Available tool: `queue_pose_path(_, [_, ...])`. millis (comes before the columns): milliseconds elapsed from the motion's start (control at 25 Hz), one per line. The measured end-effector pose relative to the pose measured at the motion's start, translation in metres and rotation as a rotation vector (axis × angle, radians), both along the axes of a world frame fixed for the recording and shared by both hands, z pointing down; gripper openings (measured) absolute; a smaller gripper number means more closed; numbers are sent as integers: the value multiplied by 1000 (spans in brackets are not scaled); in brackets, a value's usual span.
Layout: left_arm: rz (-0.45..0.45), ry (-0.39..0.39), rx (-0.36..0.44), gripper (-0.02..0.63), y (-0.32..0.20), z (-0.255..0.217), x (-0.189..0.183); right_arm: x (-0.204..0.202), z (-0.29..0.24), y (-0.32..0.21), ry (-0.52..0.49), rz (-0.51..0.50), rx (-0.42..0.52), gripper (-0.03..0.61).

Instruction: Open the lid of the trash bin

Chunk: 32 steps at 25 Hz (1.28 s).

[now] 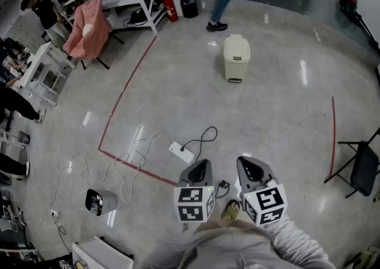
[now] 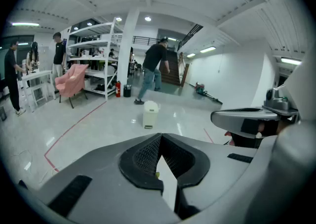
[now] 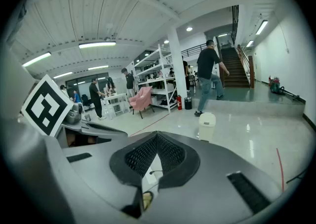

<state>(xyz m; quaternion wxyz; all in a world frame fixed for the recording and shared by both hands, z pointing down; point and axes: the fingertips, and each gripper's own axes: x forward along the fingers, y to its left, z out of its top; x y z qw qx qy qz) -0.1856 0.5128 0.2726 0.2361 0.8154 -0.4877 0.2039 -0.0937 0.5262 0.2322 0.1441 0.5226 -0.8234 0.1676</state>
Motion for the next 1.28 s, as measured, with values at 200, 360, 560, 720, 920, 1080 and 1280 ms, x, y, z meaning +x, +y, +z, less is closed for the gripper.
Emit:
queue_pose_path(200, [35,-21,2,5,30,-3,22,24,-7,46,-7,29,1,-5])
queue_pose_path(360, [81,-18,29,5,44,-18,50,42,-21,65,4,54,25,-5])
queue_pose_path(560, [96,-20,44,5,58,-26,71,57,-20,75,-14,59,28,-5])
queue_pose_path(720, [81,-27,44,5,63,-29,70,64,-19,72,-38,62,27,-5])
queue_pose_path(920, [67,-32,46,5,56,-20,67,67,-10,60,-42,59,28,-5])
queue_pose_path(1080, [56,-26,43,5,40,-15,70,66,-5,47,-26,34,27,-5])
queue_pose_path(1280, [77,-23,37,5,10,-11,85,72,0,18,-18,30,14,-5])
